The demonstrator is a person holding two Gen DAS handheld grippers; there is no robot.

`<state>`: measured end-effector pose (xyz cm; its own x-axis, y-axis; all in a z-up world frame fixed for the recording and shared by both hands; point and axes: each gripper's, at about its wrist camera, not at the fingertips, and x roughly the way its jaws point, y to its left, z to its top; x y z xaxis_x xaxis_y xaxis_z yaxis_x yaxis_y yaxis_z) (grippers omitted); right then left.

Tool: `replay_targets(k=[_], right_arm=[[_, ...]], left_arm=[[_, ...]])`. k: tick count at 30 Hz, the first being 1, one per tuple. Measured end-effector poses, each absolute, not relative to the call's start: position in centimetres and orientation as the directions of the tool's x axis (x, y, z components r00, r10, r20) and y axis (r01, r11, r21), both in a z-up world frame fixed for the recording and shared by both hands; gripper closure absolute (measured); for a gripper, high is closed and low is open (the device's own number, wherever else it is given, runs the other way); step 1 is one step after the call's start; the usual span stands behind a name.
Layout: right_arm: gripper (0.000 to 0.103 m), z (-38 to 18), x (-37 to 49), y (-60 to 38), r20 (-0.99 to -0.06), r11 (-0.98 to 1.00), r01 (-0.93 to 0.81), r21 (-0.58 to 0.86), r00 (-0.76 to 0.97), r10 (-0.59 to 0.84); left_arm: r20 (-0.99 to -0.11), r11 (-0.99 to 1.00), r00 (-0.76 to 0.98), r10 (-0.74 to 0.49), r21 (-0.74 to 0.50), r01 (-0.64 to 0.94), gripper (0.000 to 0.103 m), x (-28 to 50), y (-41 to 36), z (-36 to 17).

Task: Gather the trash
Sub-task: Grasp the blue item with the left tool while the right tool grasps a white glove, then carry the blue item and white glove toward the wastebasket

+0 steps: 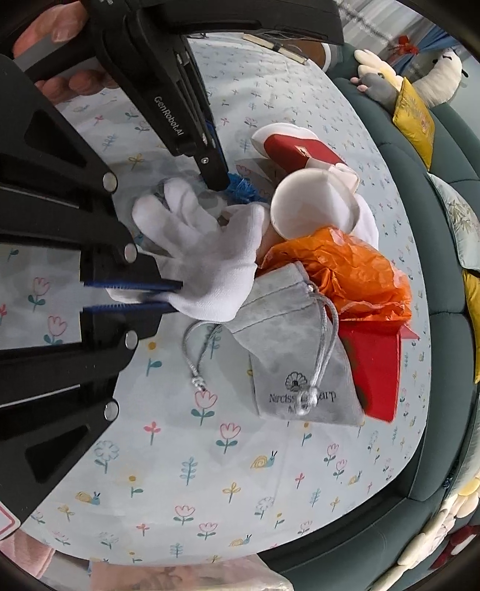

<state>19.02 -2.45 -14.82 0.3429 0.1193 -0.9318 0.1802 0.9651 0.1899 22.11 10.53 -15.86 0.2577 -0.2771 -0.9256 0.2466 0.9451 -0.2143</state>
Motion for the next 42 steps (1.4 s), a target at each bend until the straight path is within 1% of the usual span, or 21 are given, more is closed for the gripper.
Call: replay_targets(k=[9, 20, 31, 42], right_arm=[[0.099, -11.3, 16.6, -4.6, -0.900, 0.955, 0.202, 0.218, 0.419, 0.117], [0.099, -5.7, 12.8, -8.7, -0.835, 0.938, 0.242, 0.248, 0.545, 0.080], [0.099, -1.9, 8.3, -15.2, -0.774, 0.904, 0.334, 0.267, 0.633, -0.005], [0.099, -0.1, 3.7, -24.0, -0.737, 0.843, 0.467, 0.269, 0.663, -0.132]], left_arm=[[-0.916, 0.947, 0.278, -0.288, -0.231, 0.222, 0.092, 19.0, 8.9, -13.6], [-0.890, 0.928, 0.324, -0.320, -0.226, 0.296, 0.092, 15.0, 4.7, -8.9], [-0.863, 0.879, 0.333, -0.379, -0.223, 0.422, 0.092, 11.8, -2.7, -5.3], [-0.840, 0.814, 0.312, -0.444, -0.233, 0.531, 0.092, 9.9, -11.7, -2.6]])
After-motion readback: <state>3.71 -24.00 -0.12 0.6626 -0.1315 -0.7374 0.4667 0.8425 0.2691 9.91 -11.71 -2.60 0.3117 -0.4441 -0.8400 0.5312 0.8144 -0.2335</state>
